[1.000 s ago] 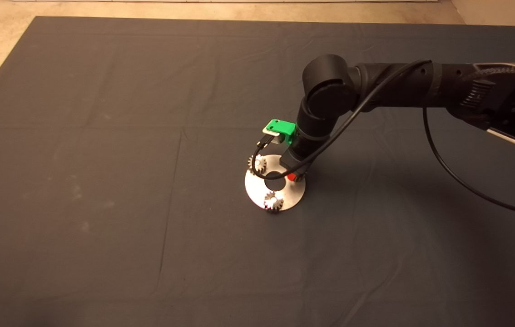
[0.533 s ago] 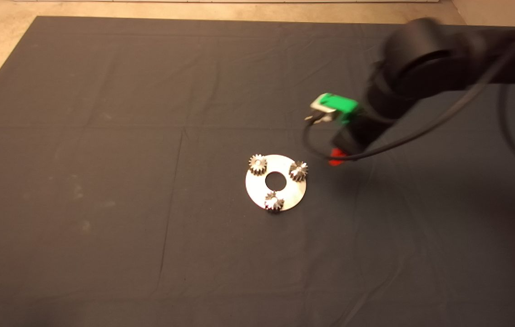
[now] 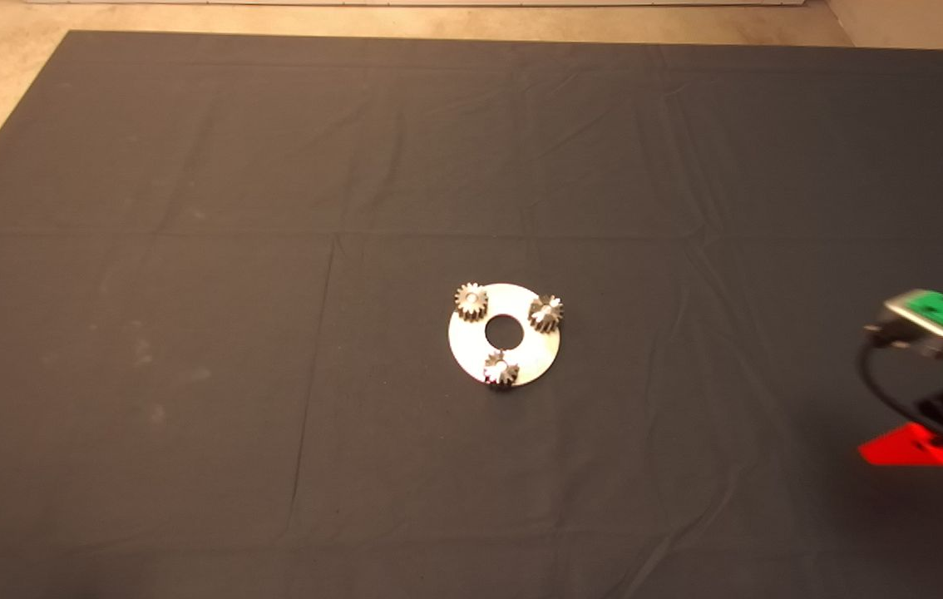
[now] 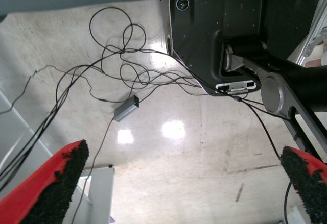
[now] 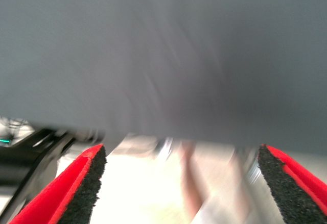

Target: Install three planetary gears onto the carrier pins

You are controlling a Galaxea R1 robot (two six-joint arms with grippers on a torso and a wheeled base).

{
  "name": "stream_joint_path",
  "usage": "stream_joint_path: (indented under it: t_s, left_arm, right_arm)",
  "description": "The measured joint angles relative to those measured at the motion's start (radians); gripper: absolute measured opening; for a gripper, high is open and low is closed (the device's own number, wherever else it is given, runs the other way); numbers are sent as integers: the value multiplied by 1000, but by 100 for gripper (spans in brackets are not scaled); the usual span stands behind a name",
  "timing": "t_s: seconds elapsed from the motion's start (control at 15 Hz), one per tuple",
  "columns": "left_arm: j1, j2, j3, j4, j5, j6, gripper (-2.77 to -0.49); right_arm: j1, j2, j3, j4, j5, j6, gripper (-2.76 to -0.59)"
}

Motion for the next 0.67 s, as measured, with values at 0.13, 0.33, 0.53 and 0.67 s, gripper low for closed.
stream_joint_path:
  t_s: [0.13,0.33,0.53,0.67]
  left_arm:
    - [0,-2,0,-1,0,12,-49]
    - [0,-3,0,-9,4,15,-49]
    - [0,-3,0,-27,1,12,-49]
    - [0,-4,0,-33,3,2,-49]
  right_arm:
    - [-2,-48,13,33,0,21,-105]
    - [-2,-41,15,43,18,37,-89]
    - [-8,-44,17,55,12,47,-77]
    - [-7,-42,20,57,16,48,-76]
